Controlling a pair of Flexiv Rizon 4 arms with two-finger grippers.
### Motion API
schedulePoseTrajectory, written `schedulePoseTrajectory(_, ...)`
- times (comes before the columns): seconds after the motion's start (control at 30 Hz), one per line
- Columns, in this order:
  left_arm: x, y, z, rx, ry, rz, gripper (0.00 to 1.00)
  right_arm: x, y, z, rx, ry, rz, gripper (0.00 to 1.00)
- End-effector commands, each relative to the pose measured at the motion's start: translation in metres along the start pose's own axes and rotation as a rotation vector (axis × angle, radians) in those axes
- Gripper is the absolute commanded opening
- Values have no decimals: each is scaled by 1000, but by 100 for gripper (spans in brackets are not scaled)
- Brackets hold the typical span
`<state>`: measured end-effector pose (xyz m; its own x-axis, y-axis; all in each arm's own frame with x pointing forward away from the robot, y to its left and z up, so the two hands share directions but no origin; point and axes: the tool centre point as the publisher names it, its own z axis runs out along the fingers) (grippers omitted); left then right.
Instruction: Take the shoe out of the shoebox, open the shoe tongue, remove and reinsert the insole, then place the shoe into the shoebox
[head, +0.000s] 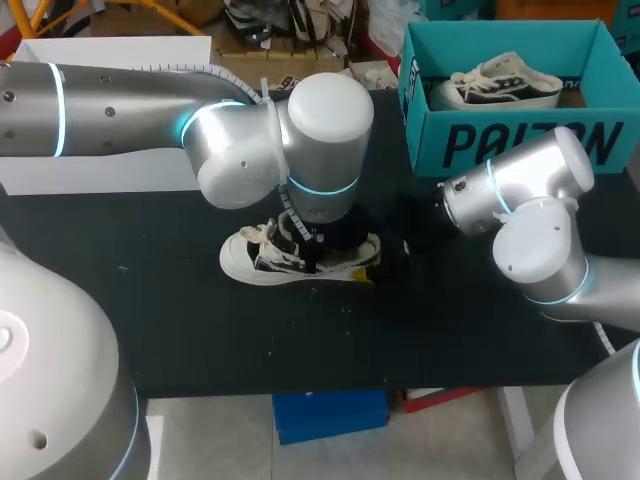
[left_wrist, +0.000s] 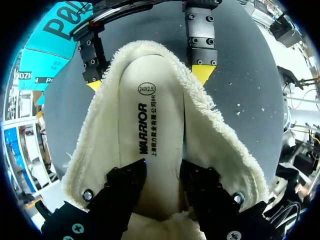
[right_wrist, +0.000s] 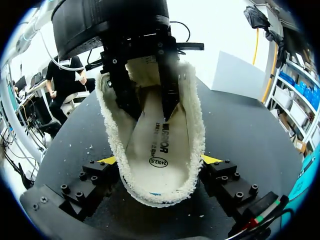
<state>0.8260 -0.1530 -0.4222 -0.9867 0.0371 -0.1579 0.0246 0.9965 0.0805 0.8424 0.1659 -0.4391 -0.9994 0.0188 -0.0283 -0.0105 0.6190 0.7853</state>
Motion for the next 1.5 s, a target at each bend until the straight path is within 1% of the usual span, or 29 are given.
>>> schedulePoseTrajectory(0.03, 5, 7, 26, 39, -139, -28, 44, 0, -1, 1, 1, -1, 2, 0)
schedulePoseTrajectory(0.17, -1, 8, 23, 72, -189, -44, 42, 0, -1, 1, 1, -1, 2, 0)
schedulePoseTrajectory(0.33, -7, 6, 19, 81, -269, -37, 41, 0, -1, 1, 1, -1, 2, 0)
schedulePoseTrajectory(0.47, -11, 5, 19, 84, -317, -32, 38, 0, -1, 1, 1, -1, 2, 0)
schedulePoseTrajectory(0.67, -15, 3, 20, 88, -347, -38, 38, 0, -1, 1, 1, -1, 2, 0)
schedulePoseTrajectory(1.13, -22, 0, 17, 94, -404, -65, 32, 0, -1, 1, 1, -1, 2, 0)
schedulePoseTrajectory(1.2, -22, 0, 17, 92, -405, -66, 29, 0, -1, 1, 1, -1, 2, 0)
schedulePoseTrajectory(1.27, -21, 0, 17, 92, -396, -66, 0, 0, -1, 1, 1, -1, 2, 0)
schedulePoseTrajectory(1.5, -20, 3, 19, 103, -322, -72, 0, 0, -1, 1, 1, -1, 2, 0)
